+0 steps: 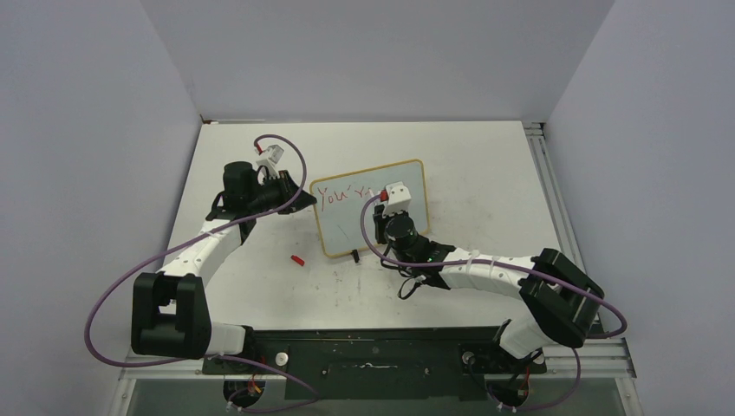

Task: Write a sentence on the whiteboard

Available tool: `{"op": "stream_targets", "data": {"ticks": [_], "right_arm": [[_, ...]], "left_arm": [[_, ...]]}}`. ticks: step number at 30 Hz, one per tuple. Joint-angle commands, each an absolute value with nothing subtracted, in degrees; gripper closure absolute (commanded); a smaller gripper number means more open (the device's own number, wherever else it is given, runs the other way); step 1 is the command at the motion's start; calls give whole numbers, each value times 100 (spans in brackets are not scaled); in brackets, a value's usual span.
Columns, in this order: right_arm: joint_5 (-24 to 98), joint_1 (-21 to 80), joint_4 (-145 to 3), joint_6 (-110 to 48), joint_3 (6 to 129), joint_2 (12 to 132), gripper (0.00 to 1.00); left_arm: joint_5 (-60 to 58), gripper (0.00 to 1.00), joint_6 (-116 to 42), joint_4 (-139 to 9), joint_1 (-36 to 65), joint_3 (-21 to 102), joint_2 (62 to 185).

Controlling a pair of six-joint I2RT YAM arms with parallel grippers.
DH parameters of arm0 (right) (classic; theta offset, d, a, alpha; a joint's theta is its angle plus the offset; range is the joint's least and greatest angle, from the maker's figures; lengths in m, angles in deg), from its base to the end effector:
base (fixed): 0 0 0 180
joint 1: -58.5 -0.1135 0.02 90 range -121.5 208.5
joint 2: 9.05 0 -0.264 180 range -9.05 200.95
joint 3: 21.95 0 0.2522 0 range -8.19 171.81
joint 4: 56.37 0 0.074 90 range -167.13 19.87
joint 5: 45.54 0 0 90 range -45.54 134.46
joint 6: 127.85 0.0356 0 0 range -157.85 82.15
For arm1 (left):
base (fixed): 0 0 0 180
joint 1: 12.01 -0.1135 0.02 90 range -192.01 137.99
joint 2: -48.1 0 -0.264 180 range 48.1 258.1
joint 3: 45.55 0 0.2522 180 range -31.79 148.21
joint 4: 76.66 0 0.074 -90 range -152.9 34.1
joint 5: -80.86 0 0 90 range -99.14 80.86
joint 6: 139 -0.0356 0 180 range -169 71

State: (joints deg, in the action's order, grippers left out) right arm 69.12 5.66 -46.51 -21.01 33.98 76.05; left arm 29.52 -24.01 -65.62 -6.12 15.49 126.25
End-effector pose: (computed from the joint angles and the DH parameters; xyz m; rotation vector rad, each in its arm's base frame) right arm 0.2039 0.2445 0.2184 -0.3031 1.8737 0.4235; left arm 0.2927 -0.0526 0.2496 0.0850 2.0988 -1.0229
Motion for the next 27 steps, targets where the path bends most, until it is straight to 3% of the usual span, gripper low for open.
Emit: {"op": "stream_targets", "data": {"ticks": [1, 27], "right_arm": [[6793, 565, -4391, -2208, 3571, 7775, 95], [6928, 322, -4557, -1892, 3180, 7716, 95]], "left_arm": [[3044, 100, -2378, -6809, -649, 1684, 12395], [3053, 100, -2373, -6815, -647, 1681, 12370]]}}
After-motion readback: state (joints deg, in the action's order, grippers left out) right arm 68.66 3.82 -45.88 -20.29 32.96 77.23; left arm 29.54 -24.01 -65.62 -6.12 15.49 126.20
